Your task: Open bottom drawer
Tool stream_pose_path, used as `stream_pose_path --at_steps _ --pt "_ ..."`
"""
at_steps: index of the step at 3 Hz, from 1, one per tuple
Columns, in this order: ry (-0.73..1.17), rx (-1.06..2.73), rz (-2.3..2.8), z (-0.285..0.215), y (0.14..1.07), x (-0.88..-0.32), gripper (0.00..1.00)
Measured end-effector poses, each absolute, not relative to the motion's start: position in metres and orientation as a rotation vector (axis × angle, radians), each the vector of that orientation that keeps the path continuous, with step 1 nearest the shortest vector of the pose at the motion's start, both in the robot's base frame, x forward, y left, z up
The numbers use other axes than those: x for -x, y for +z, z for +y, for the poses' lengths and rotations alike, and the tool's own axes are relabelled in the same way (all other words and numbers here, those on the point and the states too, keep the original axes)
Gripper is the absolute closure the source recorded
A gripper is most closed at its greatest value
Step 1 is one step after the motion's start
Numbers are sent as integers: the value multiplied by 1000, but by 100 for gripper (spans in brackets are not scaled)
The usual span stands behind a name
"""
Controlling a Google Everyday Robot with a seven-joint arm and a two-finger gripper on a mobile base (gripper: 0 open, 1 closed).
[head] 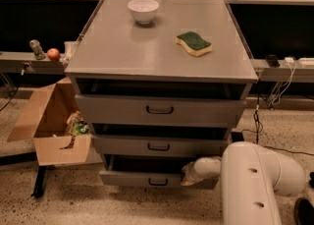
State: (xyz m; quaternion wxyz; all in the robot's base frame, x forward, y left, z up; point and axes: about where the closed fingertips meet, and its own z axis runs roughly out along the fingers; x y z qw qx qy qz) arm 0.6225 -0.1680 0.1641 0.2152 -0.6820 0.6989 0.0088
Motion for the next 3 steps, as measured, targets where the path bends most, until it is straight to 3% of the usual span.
stream_pose_path --at_steps 3 --pt "24 1891 1938 -168 164 -622 1"
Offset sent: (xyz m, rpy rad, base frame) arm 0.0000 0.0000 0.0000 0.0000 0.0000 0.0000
